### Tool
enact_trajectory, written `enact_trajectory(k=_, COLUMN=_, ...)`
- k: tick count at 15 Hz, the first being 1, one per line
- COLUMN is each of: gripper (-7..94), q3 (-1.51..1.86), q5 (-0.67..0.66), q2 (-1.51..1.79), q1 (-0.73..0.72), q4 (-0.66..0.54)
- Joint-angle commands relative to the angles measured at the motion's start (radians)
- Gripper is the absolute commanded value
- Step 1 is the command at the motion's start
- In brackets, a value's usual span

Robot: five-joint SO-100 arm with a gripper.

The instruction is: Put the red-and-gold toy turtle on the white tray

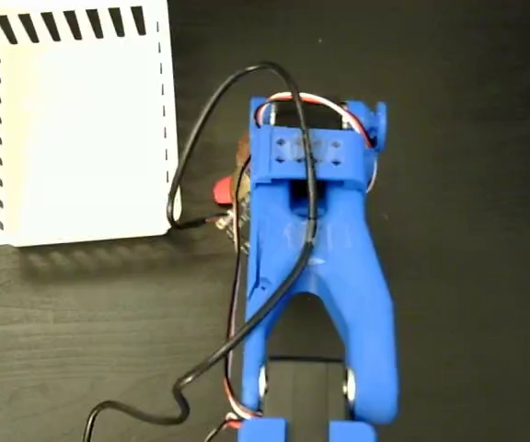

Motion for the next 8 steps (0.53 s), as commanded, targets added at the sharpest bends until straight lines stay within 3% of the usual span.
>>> enact_trajectory(k=1, gripper=9, q3=-0.009, q5=0.008, q2=0.028, q1=-0.003, q4=0.012)
enact_trajectory(k=2, gripper=2, q3=-0.020, q5=0.012, q2=0.031, q1=0.002, q4=0.025)
enact_trajectory(k=4, gripper=0, q3=-0.077, q5=0.052, q2=0.048, q1=0.014, q4=0.087)
enact_trajectory(k=8, gripper=0, q3=-0.417, q5=0.201, q2=0.110, q1=-0.017, q4=0.391)
